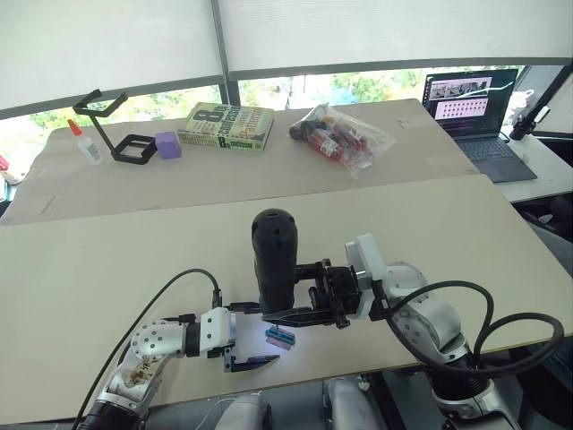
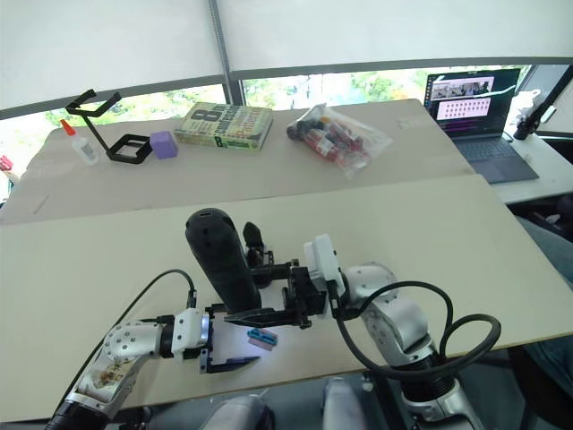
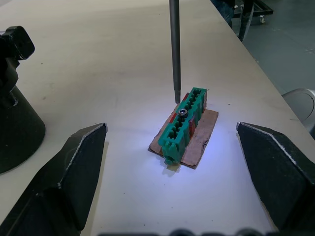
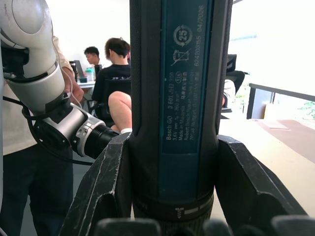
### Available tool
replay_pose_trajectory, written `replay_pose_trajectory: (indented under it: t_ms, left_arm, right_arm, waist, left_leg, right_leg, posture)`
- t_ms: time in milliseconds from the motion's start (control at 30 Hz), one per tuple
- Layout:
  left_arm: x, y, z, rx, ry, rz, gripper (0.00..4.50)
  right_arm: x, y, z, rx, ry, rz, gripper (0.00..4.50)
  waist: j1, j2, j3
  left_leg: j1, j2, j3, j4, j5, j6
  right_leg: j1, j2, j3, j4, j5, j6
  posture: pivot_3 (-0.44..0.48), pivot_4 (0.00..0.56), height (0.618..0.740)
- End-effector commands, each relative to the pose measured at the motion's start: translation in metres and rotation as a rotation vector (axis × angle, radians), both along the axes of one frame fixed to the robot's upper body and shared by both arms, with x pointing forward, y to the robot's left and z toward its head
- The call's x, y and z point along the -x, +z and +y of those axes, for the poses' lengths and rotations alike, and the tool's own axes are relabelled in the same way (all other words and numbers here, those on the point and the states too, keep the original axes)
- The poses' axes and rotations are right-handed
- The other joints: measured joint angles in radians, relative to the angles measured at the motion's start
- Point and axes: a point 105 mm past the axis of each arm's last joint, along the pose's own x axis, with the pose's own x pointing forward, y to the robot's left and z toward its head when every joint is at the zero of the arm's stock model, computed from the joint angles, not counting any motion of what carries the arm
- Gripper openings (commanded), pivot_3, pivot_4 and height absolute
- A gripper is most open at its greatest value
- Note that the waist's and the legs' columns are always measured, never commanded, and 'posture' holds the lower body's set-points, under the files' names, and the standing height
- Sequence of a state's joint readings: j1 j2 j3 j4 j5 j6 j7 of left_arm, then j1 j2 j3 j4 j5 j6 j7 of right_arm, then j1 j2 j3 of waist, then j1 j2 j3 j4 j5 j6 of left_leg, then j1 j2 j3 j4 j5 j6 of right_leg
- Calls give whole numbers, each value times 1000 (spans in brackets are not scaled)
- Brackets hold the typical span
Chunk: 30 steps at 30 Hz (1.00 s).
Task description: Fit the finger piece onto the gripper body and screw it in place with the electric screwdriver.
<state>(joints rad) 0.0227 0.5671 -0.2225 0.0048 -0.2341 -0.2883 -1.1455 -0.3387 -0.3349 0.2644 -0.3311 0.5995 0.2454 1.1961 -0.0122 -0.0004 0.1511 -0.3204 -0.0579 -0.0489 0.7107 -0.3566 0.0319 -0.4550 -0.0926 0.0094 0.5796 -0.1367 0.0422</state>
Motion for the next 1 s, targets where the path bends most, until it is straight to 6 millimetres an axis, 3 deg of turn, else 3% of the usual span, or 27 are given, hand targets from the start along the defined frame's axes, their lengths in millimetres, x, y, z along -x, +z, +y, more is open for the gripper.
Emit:
replay_pose_trajectory:
  t_ms: [33,1000]
  left_arm:
    - [11,-25,1,-54,0,96,4445]
    - [10,-25,-1,-49,-1,101,4445]
  right_arm:
    - [4,10,0,-39,11,-49,1935]
    - [3,1,1,-10,10,-19,1935]
  waist:
    - [0,0,0]
    - [1,0,0]
  left_leg:
    - [0,0,0,0,0,0]
    - [0,0,0,0,-1,2]
  right_leg:
    - [0,0,0,0,0,0]
    - [0,0,0,0,0,0]
  posture:
    - [0,150,740]
    - [0,150,740]
